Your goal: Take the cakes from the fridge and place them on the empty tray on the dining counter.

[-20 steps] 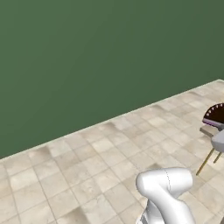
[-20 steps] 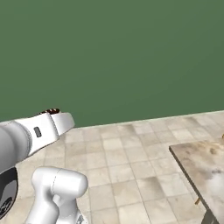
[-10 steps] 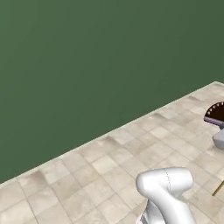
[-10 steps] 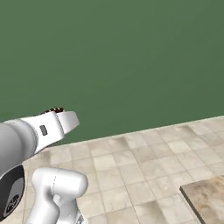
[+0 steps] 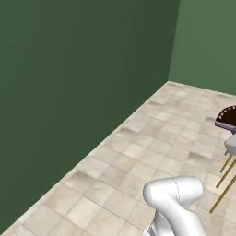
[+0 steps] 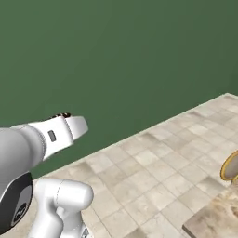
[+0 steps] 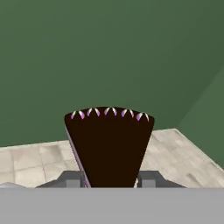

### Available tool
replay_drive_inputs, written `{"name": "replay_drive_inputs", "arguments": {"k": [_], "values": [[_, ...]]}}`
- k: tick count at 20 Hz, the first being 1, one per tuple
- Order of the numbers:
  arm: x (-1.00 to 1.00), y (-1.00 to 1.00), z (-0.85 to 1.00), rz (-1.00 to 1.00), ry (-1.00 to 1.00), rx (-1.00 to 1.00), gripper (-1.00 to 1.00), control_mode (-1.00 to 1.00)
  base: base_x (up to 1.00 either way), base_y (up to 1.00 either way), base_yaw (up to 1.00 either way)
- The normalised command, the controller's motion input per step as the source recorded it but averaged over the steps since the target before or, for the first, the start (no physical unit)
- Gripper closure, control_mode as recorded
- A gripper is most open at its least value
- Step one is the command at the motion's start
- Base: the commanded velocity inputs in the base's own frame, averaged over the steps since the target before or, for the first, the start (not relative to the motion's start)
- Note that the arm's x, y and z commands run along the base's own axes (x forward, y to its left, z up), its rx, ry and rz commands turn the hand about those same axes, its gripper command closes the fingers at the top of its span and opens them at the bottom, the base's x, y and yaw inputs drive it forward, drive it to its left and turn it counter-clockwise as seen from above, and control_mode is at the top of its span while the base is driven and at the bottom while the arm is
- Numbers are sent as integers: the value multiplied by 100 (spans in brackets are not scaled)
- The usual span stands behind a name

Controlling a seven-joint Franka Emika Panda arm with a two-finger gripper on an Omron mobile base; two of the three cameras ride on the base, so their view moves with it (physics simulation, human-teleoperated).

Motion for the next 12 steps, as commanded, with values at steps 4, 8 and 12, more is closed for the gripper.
{"name": "replay_drive_inputs", "arguments": {"k": [4,8,12], "values": [[0,0,0,0,0,0,100,100,77,0,-68],[0,0,0,0,0,0,100,100,53,5,-69],[0,0,0,0,0,0,100,100,49,43,-69]]}}
